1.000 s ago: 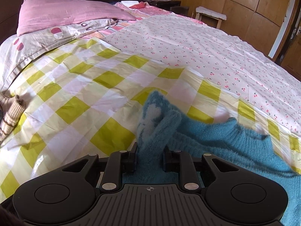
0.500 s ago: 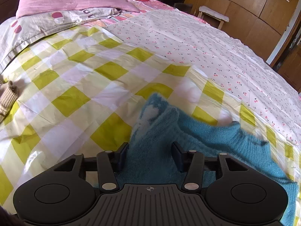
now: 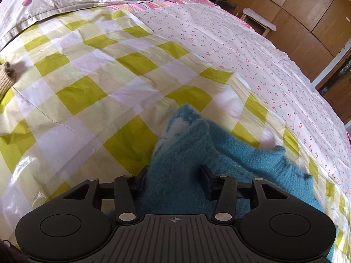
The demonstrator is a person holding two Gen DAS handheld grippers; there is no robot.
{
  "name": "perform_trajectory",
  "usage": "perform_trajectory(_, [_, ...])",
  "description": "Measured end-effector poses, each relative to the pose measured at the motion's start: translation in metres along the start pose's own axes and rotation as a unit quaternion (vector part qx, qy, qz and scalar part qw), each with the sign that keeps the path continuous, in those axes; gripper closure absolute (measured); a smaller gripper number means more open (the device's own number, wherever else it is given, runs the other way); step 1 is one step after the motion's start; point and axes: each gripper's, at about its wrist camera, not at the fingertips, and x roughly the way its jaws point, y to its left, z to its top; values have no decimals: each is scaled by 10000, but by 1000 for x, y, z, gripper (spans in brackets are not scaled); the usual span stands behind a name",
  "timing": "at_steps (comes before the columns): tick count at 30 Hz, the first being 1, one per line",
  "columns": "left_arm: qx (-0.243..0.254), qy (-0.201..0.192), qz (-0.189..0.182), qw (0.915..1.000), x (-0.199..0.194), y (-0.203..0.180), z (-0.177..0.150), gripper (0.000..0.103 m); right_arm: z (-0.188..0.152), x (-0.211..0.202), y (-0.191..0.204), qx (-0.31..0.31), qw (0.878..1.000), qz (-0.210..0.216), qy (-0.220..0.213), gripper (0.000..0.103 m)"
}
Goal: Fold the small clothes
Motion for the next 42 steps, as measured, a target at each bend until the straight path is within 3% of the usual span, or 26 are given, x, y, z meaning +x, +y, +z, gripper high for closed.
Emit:
perform_trajectory(6, [127,-38,75,9999,-3,-5,0,49,-1,-8,-6,67,9999,109,-65,73])
perform_trajectory(15, [66,25,87,9999,1,-3,-2,34,-2,-13,-12,137,9996,210,-158,75])
perform_trajectory(22, [75,33,136,9999,8,-7,1,31,-5,-22,-20,221,9990,293,-252,77])
perform_trajectory(25, [102,-31,163,9998,9,-12,2,33,-7,-26,-24,263,9987,315,-304,78])
perform_trajectory(27, [119,-49,161,9998,9,-15,3,44,-9,-29,-25,288,9985,329,-325,78])
perform_trajectory(35, [179,-163,167,9996,7,-19,6,60,-12,-37,-32,362,9981,332,-377,80])
perform_trajectory(42, [127,-223,67,9996,4,-18,10,68,-13,-43,-36,406,9979,311,-402,81])
